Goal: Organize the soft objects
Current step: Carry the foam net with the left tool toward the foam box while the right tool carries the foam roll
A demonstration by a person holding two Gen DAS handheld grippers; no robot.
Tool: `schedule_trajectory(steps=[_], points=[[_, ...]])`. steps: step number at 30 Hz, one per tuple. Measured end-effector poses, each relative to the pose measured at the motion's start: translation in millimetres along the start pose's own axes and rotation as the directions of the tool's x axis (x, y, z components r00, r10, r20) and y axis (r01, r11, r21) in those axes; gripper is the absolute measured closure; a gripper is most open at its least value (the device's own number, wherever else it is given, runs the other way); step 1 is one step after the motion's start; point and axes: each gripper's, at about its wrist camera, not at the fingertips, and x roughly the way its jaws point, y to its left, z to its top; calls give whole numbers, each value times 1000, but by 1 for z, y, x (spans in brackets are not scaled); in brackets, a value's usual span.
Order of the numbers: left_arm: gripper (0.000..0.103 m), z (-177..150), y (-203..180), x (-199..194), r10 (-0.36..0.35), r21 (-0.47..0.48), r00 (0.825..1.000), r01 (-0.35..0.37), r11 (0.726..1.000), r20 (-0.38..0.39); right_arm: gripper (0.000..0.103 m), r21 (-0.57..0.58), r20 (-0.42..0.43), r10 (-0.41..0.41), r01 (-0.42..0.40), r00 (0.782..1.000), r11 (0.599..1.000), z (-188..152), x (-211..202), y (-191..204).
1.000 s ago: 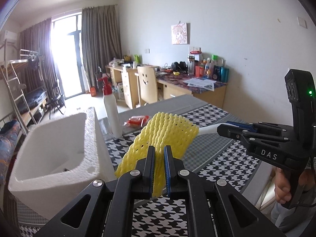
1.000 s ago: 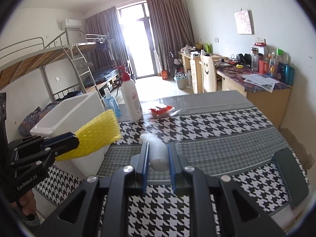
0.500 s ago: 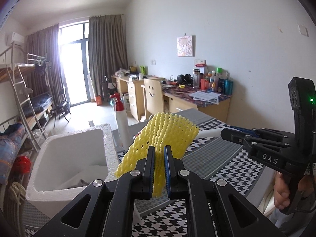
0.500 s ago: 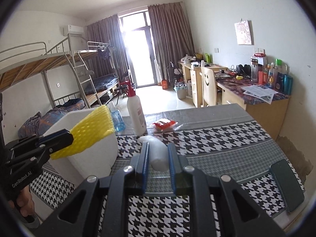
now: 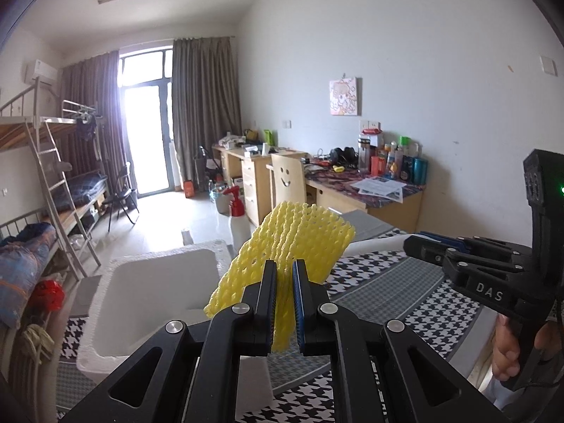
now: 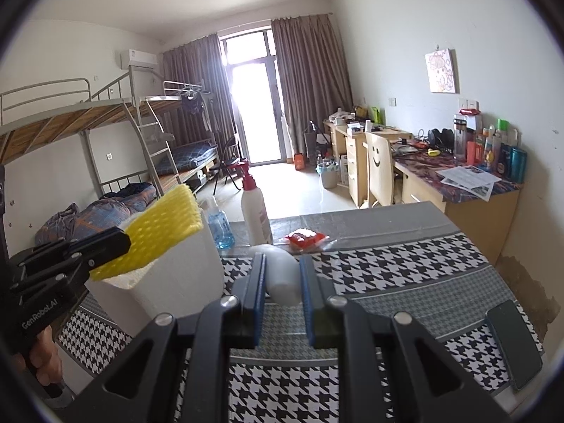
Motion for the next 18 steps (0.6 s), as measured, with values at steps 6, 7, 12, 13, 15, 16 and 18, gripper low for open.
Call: schedule_trajectory(steps=[6,7,12,13,15,16,18], points=[[93,5,14,-2,33,-16,999,-32,999,19,81,-5,28,11,-11,1000,1000,6,-4,8],[93,5,17,-2,36,-20,999,-36,999,21,81,-7,32,13,-13,999,1000,7,-4,10],[93,7,22,-2,55,-28,998,-54,998,30,81,-18,44,28,-28,999,999,12,-2,16],[93,6,24,-4,58,-30,998,-57,998,32,81,-21,46,31,-30,998,999,13,-1,18],[93,6,27,-4,66,-35,997,-65,997,34,81,-24,50,37,-36,998,999,16,-1,20],[93,6,30,-4,72,-38,997,-71,997,35,81,-27,51,39,-38,998,999,16,0,22],[93,6,32,-5,82,-42,996,-80,996,34,81,-30,51,45,-43,998,999,18,2,23]])
